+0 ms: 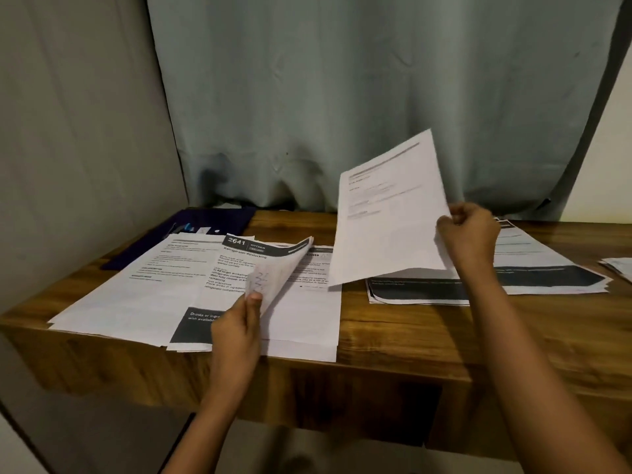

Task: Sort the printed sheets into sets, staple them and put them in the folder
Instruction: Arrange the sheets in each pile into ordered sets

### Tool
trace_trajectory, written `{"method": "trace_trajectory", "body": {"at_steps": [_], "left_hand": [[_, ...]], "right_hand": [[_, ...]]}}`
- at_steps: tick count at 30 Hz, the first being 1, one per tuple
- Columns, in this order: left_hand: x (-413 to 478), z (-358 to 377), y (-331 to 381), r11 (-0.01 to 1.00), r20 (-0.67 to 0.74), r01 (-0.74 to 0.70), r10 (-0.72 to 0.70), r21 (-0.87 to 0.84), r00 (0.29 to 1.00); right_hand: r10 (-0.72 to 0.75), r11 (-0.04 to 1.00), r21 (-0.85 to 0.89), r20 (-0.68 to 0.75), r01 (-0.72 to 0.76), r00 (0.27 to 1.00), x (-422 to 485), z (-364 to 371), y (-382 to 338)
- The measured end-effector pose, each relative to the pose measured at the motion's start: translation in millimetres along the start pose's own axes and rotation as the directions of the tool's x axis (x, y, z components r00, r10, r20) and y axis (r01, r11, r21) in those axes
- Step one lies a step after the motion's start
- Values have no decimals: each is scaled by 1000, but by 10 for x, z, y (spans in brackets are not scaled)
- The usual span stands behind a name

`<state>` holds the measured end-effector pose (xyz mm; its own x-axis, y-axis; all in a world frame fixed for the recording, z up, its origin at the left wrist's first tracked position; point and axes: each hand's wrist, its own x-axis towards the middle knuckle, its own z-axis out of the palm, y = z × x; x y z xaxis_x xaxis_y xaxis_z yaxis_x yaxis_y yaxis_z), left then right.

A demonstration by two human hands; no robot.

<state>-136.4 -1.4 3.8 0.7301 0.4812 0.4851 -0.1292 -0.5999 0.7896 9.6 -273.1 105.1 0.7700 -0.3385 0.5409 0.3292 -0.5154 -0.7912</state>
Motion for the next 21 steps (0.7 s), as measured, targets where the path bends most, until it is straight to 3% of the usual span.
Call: {"method": "trace_trajectory", "body": {"at_steps": [5, 11, 18, 21], "left_hand": [[-37, 66, -51, 998, -80, 40, -43, -41, 996], [-59, 88, -8, 997, -47, -80, 80, -17, 996], [41, 84, 17, 948, 244, -283, 242, 149, 939], [102, 64, -61, 918, 373, -335, 241, 212, 896]], "right_hand": [[102, 994, -46, 163, -96, 981, -206, 172, 54], [178, 984, -44, 337, -173, 925, -605, 514, 11], [172, 984, -32, 464, -178, 869, -1054, 891, -119], [161, 986, -47, 511, -160, 844, -1171, 957, -175]]}}
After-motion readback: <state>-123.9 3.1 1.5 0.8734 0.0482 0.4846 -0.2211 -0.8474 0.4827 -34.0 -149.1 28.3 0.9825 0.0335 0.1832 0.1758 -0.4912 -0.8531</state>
